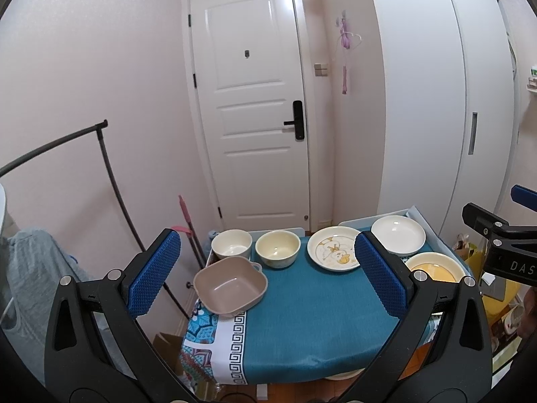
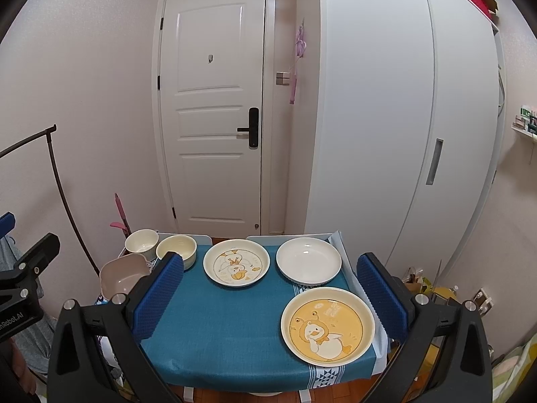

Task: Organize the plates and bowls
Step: 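Grasp the yellow 'I'm so cute' plate rim with the left gripper while the right gripper grips its opposite rim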

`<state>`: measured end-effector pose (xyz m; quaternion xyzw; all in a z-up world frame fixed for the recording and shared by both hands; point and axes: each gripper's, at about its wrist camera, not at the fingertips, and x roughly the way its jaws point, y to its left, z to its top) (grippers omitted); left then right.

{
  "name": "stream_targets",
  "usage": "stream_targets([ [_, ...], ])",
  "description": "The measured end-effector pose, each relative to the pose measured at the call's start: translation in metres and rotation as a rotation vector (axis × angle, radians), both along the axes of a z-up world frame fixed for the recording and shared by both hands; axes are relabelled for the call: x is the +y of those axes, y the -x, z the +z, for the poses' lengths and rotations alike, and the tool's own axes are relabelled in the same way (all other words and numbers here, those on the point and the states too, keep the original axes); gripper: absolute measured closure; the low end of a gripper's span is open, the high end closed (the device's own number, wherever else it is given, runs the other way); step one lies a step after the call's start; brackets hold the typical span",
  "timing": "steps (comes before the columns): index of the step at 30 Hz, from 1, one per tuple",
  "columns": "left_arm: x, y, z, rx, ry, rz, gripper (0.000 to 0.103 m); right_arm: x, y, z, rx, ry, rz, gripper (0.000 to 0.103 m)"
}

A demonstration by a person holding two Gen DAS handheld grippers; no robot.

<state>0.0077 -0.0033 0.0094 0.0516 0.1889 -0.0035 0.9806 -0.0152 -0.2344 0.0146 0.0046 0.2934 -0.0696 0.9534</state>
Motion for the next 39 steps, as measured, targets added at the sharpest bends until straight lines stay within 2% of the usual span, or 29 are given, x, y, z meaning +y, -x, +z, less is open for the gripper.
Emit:
stream_targets([
  [8,-0.018,-0.020,-0.002,0.036,-0.018,-0.056,0.000,-0.021,-0.007,-0.005,0.013,-0.029,-0.044,0.000],
  [14,-0.051,-0.067,-0.022,0.159,0.007,-0.174,0.000,-0.069,-0.022,-0.023,0.071,-0.043,-0.137,0.000],
  [21,-0.119,-0.133,-0.072,0.347,0.018,-0.331,0.000,-0.146,-0.040,-0.080,0.225,-0.114,-0.210,0.000],
  [27,-0.173,-0.184,-0.143,0.569,0.058,-0.446,0.000,-0.193,-0.054,-0.150,0.372,-0.217,-0.184,0.001],
  [32,-0.207,-0.215,-0.206,0.737,0.051,-0.502,0.004,-0.224,-0.062,-0.208,0.472,-0.372,-0.152,0.020],
  [34,-0.218,-0.222,-0.224,0.780,0.044,-0.519,0.011,-0.232,-0.064,-0.229,0.509,-0.413,-0.151,0.034],
  [37,-0.233,-0.228,-0.248,0.850,0.039,-0.537,0.023,-0.246,-0.066,-0.253,0.547,-0.463,-0.155,0.043],
  [39,-0.239,-0.232,-0.260,0.884,0.035,-0.550,0.035,-0.254,-0.068,-0.264,0.556,-0.484,-0.154,0.044],
])
